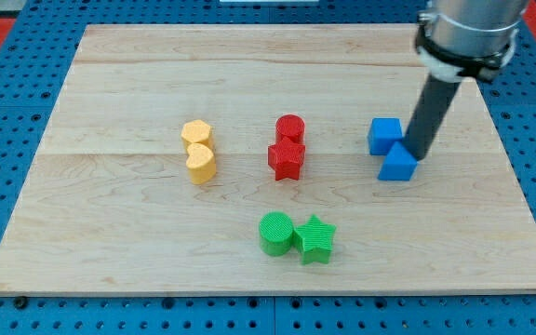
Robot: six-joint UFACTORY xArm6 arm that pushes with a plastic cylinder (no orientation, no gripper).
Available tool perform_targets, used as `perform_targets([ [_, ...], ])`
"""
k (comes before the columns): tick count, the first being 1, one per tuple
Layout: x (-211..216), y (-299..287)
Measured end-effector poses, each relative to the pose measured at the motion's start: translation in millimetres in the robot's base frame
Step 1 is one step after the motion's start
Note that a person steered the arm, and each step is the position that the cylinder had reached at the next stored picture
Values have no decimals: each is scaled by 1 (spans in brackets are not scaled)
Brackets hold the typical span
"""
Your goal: Push blue triangle above the green circle
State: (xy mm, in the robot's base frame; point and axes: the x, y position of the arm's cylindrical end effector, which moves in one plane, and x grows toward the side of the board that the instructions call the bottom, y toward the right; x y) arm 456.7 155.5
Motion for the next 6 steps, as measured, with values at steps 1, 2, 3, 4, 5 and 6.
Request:
perform_targets([
  [1, 24, -38],
  [2, 42, -64],
  [3, 43, -60],
  [4, 47, -25],
  [5, 70, -8],
  [6, 73, -18],
])
